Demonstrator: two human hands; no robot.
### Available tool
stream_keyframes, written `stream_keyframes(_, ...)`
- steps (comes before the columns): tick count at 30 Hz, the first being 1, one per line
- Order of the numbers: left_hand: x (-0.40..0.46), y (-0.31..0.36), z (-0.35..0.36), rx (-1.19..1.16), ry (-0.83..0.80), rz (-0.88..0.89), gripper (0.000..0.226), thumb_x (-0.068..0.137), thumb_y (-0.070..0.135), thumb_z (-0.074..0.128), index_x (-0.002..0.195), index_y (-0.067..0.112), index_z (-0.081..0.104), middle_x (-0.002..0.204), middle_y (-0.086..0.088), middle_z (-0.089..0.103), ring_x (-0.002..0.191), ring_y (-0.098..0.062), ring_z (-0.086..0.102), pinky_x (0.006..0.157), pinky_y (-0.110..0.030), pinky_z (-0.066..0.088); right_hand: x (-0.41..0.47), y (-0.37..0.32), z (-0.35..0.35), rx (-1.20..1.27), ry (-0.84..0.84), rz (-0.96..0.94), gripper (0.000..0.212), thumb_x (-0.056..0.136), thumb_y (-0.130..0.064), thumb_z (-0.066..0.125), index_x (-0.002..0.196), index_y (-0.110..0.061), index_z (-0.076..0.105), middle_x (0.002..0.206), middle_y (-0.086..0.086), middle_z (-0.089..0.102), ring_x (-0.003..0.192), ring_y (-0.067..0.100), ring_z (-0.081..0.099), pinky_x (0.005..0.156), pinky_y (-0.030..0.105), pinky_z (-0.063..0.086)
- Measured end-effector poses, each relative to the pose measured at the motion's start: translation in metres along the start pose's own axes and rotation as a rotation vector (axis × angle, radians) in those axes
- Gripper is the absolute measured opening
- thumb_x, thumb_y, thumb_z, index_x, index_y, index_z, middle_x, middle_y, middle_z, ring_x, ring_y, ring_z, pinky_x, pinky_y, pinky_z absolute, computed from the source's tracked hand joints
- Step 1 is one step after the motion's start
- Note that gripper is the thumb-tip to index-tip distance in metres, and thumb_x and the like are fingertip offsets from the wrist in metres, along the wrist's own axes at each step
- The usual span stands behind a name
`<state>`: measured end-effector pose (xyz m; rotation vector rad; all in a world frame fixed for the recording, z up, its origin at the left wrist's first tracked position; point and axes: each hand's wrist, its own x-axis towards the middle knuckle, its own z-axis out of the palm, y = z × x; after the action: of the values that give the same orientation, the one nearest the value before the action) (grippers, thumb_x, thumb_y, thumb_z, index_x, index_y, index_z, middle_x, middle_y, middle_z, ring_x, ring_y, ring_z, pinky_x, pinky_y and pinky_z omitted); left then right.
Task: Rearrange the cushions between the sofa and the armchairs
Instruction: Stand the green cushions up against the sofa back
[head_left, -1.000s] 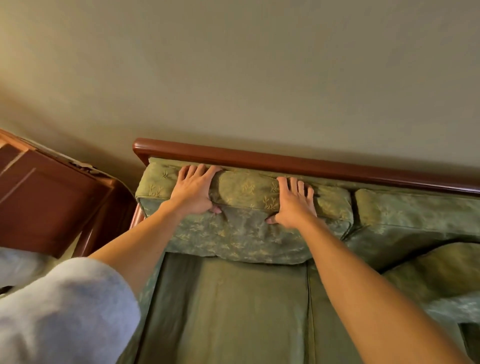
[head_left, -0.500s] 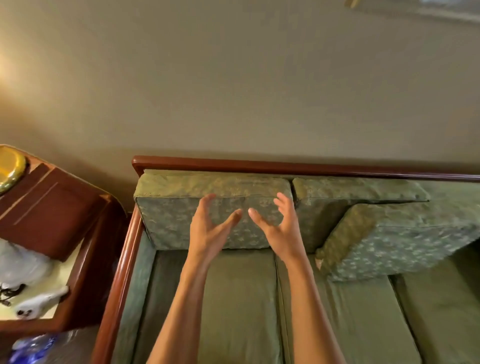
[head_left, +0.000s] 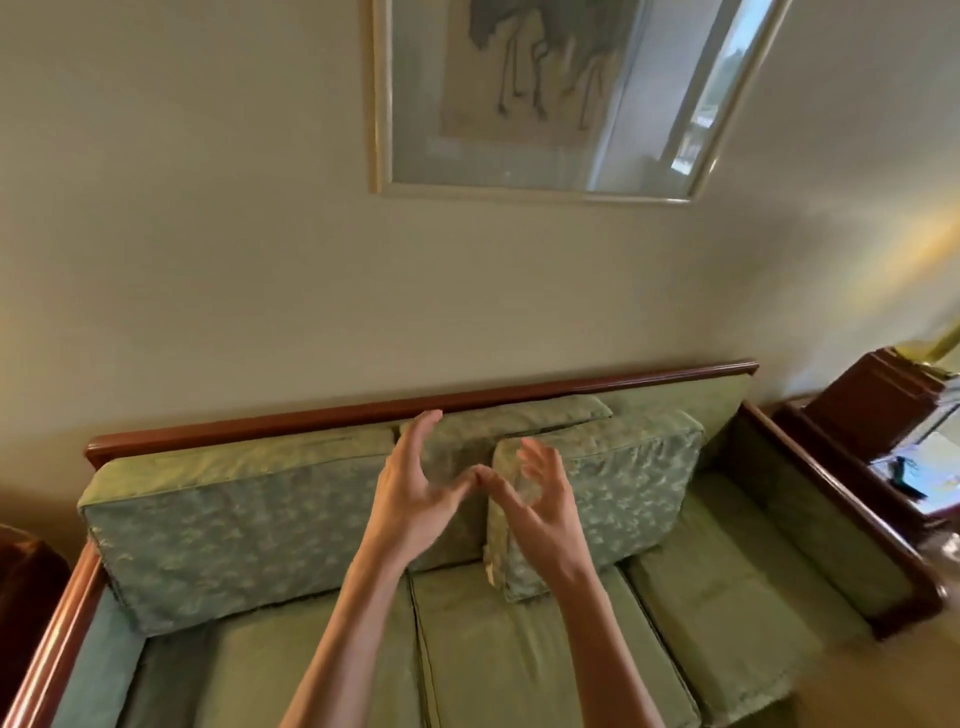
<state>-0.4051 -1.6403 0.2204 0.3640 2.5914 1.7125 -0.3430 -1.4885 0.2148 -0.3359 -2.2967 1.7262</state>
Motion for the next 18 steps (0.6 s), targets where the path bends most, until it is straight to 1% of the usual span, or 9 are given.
stream_keyframes(3, -0.026, 0.035, 0.067, -0.018, -0.067, 0.035, 0.078, 0.082, 0.040, 0.080, 0.147, 0.036, 0.038, 0.152, 0.013, 0.042, 0.139, -0.010, 0.039, 0.108, -0.026, 0.032, -0.028, 0.016, -0.073, -0.009, 0.086, -0.001, 0.093, 0.066, -0.078, 0.067, 0.142, -0.032, 0.040, 0.146, -0.005, 0.047, 0.132, 0.008, 0.045, 0.110, 0.039, 0.042)
stream_keyframes(5, -0.041, 0.053, 0.108, -0.036, -0.114, 0.064, 0.076, 0.082, 0.038, 0.081, 0.146, 0.034, 0.040, 0.148, 0.015, 0.044, 0.137, -0.007, 0.040, 0.108, -0.025, 0.033, -0.043, 0.031, -0.115, -0.011, 0.136, 0.010, 0.083, 0.073, -0.074, 0.070, 0.140, -0.033, 0.043, 0.144, -0.006, 0.049, 0.131, 0.008, 0.046, 0.109, 0.040, 0.043)
stream_keyframes(7, -0.052, 0.069, 0.145, -0.033, -0.180, 0.081, 0.075, 0.082, 0.041, 0.080, 0.146, 0.034, 0.041, 0.145, 0.017, 0.045, 0.136, -0.006, 0.041, 0.110, -0.028, 0.035, -0.056, 0.045, -0.155, -0.012, 0.183, 0.029, 0.070, 0.079, -0.062, 0.072, 0.137, -0.034, 0.045, 0.139, -0.007, 0.051, 0.129, 0.007, 0.048, 0.105, 0.038, 0.046)
stream_keyframes(8, -0.057, 0.077, 0.162, -0.028, -0.217, 0.090, 0.075, 0.081, 0.043, 0.080, 0.145, 0.035, 0.041, 0.143, 0.019, 0.044, 0.135, -0.006, 0.041, 0.110, -0.028, 0.035, -0.061, 0.051, -0.173, -0.014, 0.202, 0.041, 0.067, 0.080, -0.060, 0.072, 0.135, -0.034, 0.046, 0.136, -0.008, 0.052, 0.127, 0.007, 0.049, 0.103, 0.036, 0.047)
stream_keyframes(10, -0.062, 0.093, 0.191, -0.026, -0.283, 0.117, 0.076, 0.080, 0.047, 0.078, 0.145, 0.034, 0.042, 0.145, 0.019, 0.044, 0.135, -0.004, 0.041, 0.109, -0.026, 0.033, -0.068, 0.058, -0.207, -0.017, 0.238, 0.046, 0.063, 0.079, -0.059, 0.071, 0.133, -0.035, 0.047, 0.133, -0.010, 0.053, 0.125, 0.006, 0.051, 0.099, 0.033, 0.048)
stream_keyframes(14, -0.059, 0.116, 0.236, -0.001, -0.332, 0.169, 0.081, 0.078, 0.053, 0.077, 0.147, 0.033, 0.040, 0.148, 0.019, 0.041, 0.132, 0.002, 0.035, 0.109, -0.021, 0.028, -0.066, 0.071, -0.251, -0.014, 0.270, 0.067, 0.063, 0.081, -0.058, 0.068, 0.134, -0.032, 0.048, 0.134, -0.010, 0.053, 0.124, 0.007, 0.052, 0.102, 0.038, 0.048)
stream_keyframes(16, -0.054, 0.121, 0.253, 0.015, -0.342, 0.197, 0.085, 0.074, 0.061, 0.074, 0.147, 0.033, 0.040, 0.144, 0.023, 0.038, 0.131, 0.005, 0.033, 0.108, -0.016, 0.027, -0.060, 0.077, -0.264, -0.020, 0.271, 0.066, 0.062, 0.081, -0.059, 0.066, 0.134, -0.031, 0.049, 0.135, -0.012, 0.053, 0.124, 0.005, 0.052, 0.101, 0.033, 0.048)
stream_keyframes(18, -0.044, 0.121, 0.270, 0.033, -0.357, 0.212, 0.085, 0.072, 0.065, 0.072, 0.144, 0.036, 0.040, 0.141, 0.025, 0.037, 0.128, 0.006, 0.034, 0.103, -0.007, 0.025, -0.051, 0.083, -0.274, -0.029, 0.254, 0.072, 0.060, 0.082, -0.061, 0.064, 0.132, -0.032, 0.050, 0.136, -0.013, 0.053, 0.123, 0.000, 0.051, 0.096, 0.024, 0.048)
